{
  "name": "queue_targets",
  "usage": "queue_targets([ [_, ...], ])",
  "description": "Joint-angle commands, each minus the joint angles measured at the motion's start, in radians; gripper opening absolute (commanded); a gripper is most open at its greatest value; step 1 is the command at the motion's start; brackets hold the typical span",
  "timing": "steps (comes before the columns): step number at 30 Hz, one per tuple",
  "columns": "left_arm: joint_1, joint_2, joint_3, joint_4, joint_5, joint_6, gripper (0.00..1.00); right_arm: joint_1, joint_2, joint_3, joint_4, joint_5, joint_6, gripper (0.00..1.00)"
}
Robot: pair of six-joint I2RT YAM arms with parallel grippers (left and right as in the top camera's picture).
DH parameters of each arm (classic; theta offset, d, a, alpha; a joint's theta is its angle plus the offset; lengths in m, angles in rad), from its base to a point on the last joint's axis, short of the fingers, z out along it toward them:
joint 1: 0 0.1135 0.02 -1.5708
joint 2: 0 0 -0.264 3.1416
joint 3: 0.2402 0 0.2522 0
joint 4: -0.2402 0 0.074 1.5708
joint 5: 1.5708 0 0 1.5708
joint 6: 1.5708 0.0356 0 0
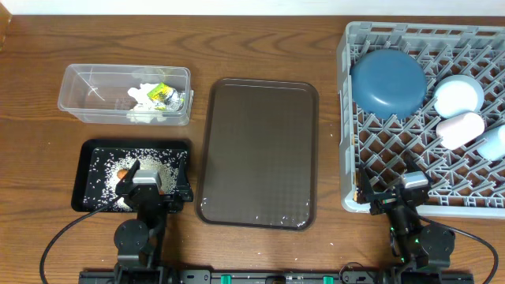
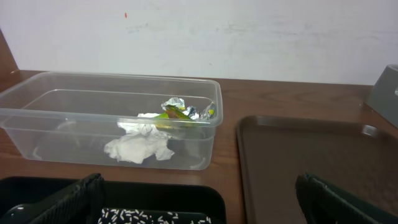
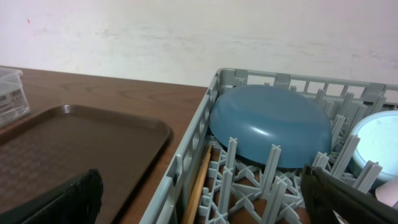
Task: Sort waste into correct bins and load items into the dishwasher rack
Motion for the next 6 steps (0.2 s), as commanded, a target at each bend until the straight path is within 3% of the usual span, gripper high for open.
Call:
queue_targets([
  [1, 0.006, -0.008, -0.027, -0.018, -0.019, 0.006, 0.99, -0.018, -0.009, -0.001, -0.006, 0.011, -0.015, 0.99],
  [6, 0.006, -0.008, -0.027, -0.018, -0.019, 0.006, 0.99, -0.018, -0.009, -0.001, -0.006, 0.011, -0.015, 0.99],
])
